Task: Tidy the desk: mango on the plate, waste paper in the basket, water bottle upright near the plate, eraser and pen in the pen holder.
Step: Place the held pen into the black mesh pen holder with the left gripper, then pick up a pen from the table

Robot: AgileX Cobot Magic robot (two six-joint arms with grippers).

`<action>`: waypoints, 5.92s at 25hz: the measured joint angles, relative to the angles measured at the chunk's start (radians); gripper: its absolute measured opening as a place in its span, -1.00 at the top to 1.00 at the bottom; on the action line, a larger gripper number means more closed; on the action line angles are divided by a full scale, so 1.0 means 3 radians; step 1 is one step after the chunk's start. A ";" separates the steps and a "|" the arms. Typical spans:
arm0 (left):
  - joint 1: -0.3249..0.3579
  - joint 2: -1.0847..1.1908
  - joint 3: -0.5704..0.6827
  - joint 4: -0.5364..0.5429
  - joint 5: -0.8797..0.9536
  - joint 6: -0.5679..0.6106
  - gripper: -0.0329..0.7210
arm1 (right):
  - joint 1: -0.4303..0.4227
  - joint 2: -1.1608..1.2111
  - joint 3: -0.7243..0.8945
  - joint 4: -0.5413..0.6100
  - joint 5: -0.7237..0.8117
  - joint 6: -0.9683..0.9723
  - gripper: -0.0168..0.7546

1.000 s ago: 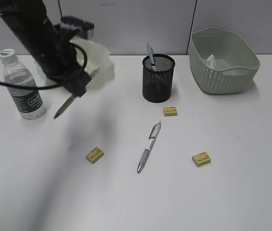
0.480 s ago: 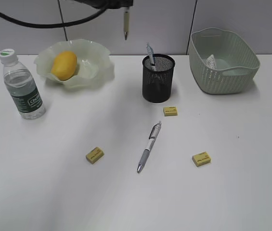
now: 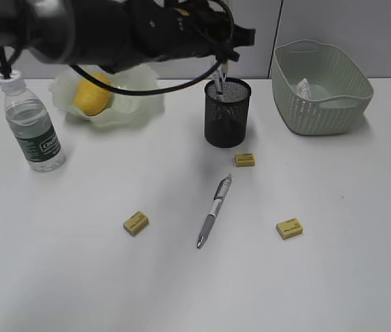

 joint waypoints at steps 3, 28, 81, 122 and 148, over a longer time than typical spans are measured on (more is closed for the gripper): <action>-0.0020 0.0174 0.0000 -0.0003 -0.0118 0.0000 0.64 | 0.0000 0.0000 0.0000 0.0000 0.0000 0.0000 -0.20; -0.0020 -0.0284 0.0000 0.0309 0.0166 0.0000 -0.37 | 0.0000 0.0000 0.0003 0.0000 -0.0008 0.0000 -0.20; 0.0016 -0.6118 0.3634 0.1940 0.3916 -0.1259 -0.01 | 0.0000 0.0490 -0.0234 0.0000 -0.0043 0.0108 -0.19; 0.0016 -0.6415 0.3703 0.1943 0.3941 -0.1259 0.05 | 0.0720 0.6195 -0.3427 0.0162 -0.0446 0.2422 -0.06; 0.0016 -0.6415 0.3703 0.1943 0.3941 -0.1259 0.06 | 0.0720 0.6626 -0.3503 -0.0027 -0.0663 0.2765 0.57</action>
